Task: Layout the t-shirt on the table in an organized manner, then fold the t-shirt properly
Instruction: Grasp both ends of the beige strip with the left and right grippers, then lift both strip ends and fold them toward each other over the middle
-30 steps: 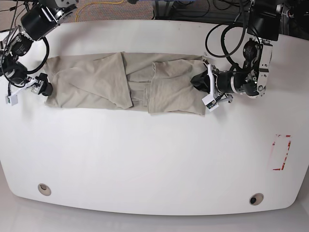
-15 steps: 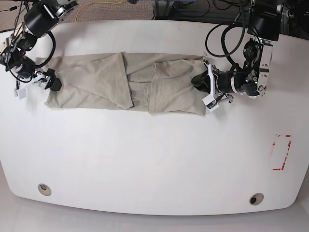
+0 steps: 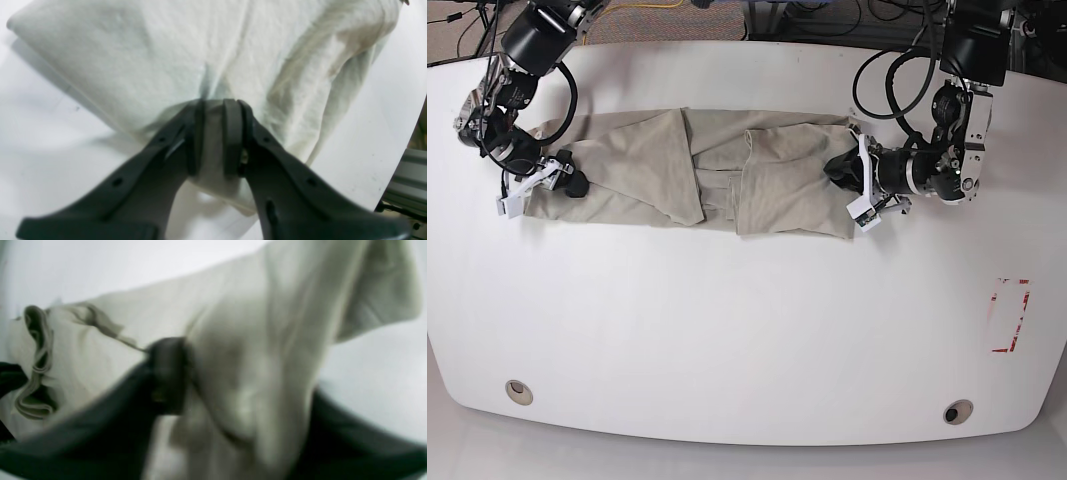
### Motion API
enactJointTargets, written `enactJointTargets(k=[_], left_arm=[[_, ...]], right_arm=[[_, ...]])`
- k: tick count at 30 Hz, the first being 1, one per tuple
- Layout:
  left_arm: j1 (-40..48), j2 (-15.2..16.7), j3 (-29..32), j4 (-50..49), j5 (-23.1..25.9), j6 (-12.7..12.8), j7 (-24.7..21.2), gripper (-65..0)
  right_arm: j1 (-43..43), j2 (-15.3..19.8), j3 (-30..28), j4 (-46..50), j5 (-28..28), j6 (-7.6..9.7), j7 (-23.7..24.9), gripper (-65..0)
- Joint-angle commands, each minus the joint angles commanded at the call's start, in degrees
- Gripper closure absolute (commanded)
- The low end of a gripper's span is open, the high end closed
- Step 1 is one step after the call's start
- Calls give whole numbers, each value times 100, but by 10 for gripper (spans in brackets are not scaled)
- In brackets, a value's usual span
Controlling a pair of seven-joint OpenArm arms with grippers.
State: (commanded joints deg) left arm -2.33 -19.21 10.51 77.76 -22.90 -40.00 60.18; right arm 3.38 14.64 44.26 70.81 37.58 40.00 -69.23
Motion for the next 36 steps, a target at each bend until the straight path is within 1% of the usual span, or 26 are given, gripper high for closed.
enactJointTargets(k=[1, 2, 5, 10, 12, 15, 18, 22, 23, 25, 28, 33, 36], left_arm=[[0, 0, 0, 0, 0, 0, 0, -97], [0, 0, 0, 0, 0, 0, 0, -97], [0, 9, 26, -9, 9, 0, 0, -97], [0, 26, 176, -9, 9, 0, 18, -97], [-9, 26, 255, -9, 9, 0, 18, -97], [-9, 26, 352, -9, 9, 0, 18, -97], [-9, 35, 422, -9, 9, 0, 18, -100], [-9, 70, 527, -9, 9, 0, 18, -100], [-18, 176, 554, -9, 9, 0, 18, -100], [-35, 264, 554, -18, 18, 0, 18, -100], [-176, 431, 554, -44, 123, 0, 18, -100], [-246, 914, 545, -413, 536, 0, 18, -100], [-396, 1204, 536, -598, 826, 0, 18, -100]], right_arm=[[0, 18, 0, 35, 0, 0, 0, -8], [-9, 26, 0, 97, 0, 0, 0, 0], [-88, 35, -9, 457, -9, 0, 0, 0], [-316, -9, -44, 1547, 9, 0, -62, 0], [-387, -18, -123, 1908, 9, 0, -158, 0], [-501, -26, -475, 2462, 53, 0, -229, 0], [-624, -167, -818, 3086, -9, 0, -246, 0], [-738, -299, -1222, 3657, -9, 0, -246, 0], [-738, -343, -1354, 3780, -9, 0, -246, 0], [-738, -404, -1459, 3851, -9, 0, -246, 0], [-738, -598, -1644, 4009, -9, 0, -246, 0], [-703, -949, -1908, 4290, -9, 0, -237, 0], [-695, -1046, -2075, 4325, -9, 0, -202, 0]])
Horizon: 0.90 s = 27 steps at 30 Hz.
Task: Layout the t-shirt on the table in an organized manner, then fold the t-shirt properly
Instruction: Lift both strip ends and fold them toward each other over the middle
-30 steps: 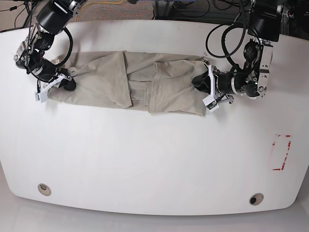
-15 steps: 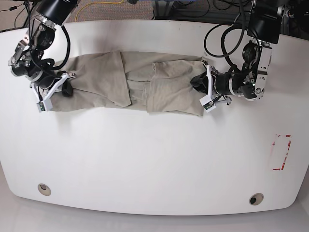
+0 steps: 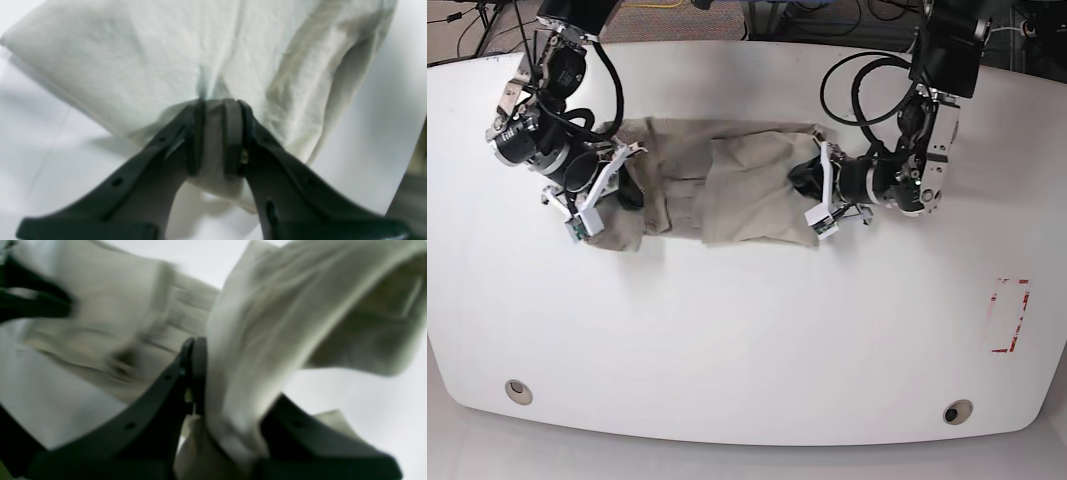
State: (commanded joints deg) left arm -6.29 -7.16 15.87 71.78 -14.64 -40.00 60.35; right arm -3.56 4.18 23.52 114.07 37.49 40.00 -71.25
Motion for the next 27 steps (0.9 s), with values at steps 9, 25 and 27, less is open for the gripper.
enactJointTargets(k=[9, 25, 27], left_arm=[[-97, 545, -9, -264, 308, 0, 0, -100], [-88, 668, -9, -255, 299, 0, 0, -100], [-88, 668, -9, -255, 299, 0, 0, -100]], right_arm=[[9, -132, -624, -9, -273, 0, 615, 0], [35, -132, -1204, -642, -1002, 0, 1240, -41], [26, -141, -1275, -668, -1002, 0, 1327, -46]])
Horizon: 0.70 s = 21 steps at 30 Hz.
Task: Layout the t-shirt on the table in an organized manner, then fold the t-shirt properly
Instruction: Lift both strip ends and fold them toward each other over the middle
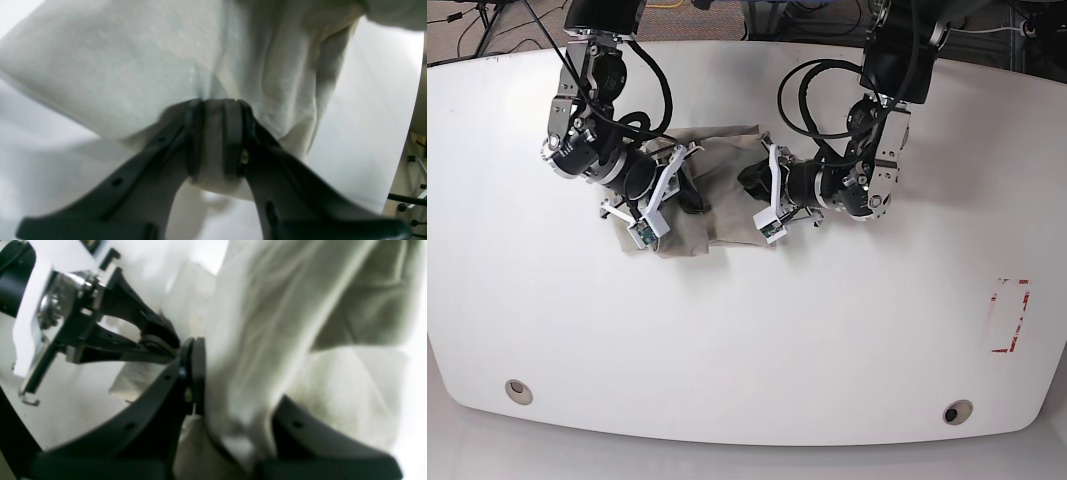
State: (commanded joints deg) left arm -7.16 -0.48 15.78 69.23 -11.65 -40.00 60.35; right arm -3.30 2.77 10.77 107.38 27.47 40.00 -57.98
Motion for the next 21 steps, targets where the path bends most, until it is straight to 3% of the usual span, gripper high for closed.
enactJointTargets(k=[5, 8, 10, 16, 21], left_arm=[[0, 0, 0, 0, 0, 0, -9, -100], [0, 0, -9, 0, -9, 0, -9, -101], [0, 0, -9, 0, -9, 0, -9, -101], [0, 9, -9, 0, -26, 0, -9, -101], [0, 9, -9, 9, -26, 0, -9, -103]], right_arm=[[0, -123, -123, 0, 0, 0, 105, -52], [9, -229, -123, -9, 0, 0, 105, -95], [62, -290, -123, -9, 0, 0, 105, -141], [88, -440, -123, -9, 0, 0, 105, -374], [53, -396, -132, 123, 0, 0, 105, -484]])
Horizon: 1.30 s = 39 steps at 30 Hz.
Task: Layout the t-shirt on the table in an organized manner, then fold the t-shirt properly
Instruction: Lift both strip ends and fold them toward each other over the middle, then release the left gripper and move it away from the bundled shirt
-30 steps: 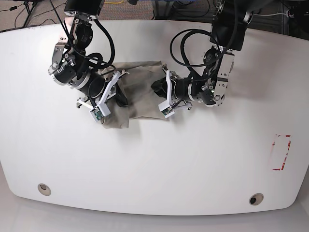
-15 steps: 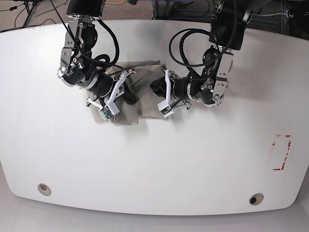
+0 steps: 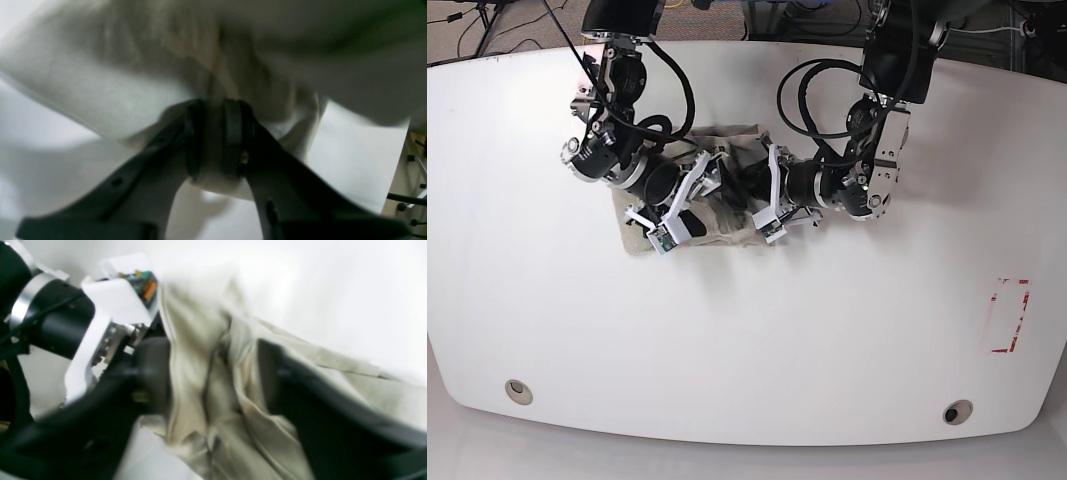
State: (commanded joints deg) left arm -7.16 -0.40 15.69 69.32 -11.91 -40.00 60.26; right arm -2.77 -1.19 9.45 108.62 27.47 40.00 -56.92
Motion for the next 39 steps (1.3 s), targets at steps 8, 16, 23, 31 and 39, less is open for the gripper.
enactJointTargets(k=[8, 16, 23, 31, 39], left_arm=[[-18, 0, -18, 9, -105, 0, 0, -172], [-18, 0, -659, 211, -853, 0, 0, -312], [-26, -88, -1002, 589, -1468, 0, 9, -356], [-26, -519, -1125, 818, -2338, 0, 18, -357], [-26, -897, -1134, 826, -3323, 0, 18, -353]], right_arm=[[-53, 273, 18, 246, 0, 0, 0, -488], [-53, 695, 26, 246, 26, 0, 0, -488], [-167, 1046, 26, 255, 44, 0, 0, -488], [-501, 1081, 0, 255, 62, 0, -26, -488], [-712, 862, -9, 264, 62, 0, -26, -488]])
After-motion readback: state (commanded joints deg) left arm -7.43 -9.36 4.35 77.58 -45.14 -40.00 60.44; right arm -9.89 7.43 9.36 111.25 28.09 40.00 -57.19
